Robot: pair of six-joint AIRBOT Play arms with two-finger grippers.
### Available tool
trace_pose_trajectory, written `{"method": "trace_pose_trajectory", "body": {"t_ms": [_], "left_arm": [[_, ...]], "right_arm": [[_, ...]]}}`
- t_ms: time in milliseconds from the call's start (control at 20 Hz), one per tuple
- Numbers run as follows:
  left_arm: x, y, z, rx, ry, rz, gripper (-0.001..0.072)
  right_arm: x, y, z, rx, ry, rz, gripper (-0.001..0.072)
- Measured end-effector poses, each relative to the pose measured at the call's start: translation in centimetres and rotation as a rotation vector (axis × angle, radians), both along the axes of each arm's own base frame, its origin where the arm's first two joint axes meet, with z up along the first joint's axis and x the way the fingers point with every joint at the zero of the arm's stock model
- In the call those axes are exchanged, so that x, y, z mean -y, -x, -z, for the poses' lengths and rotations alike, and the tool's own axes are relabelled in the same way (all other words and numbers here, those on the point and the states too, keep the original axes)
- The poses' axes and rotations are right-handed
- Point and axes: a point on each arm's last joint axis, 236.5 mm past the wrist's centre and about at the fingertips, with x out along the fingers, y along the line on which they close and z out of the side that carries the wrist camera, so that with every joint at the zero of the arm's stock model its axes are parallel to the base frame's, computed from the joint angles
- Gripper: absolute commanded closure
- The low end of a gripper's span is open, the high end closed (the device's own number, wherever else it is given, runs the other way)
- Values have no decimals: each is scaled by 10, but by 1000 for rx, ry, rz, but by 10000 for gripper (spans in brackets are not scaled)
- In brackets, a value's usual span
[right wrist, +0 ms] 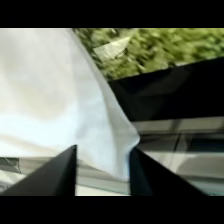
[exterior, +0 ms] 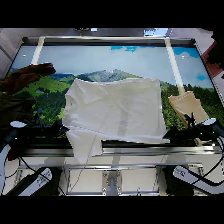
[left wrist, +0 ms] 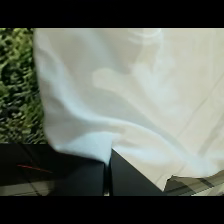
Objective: Fold the shirts.
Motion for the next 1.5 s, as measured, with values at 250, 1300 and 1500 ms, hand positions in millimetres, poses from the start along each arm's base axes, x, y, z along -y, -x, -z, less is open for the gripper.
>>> {"method": "trace_pose_trajectory", "body": {"t_ms": [250,1300,1500], "left_arm": [[-2,-16,-18,64,-2,26,695],[-23,-64,-487,1230,-528,21,696],[-25,-139,-361,874,-409,146,696]], "right_arm": [[-5,-34,-14,145,-39,10,679],[-36,-123,-520,1531,400,-233,680],[-57,-215,-394,1254,167,-343,680]]}}
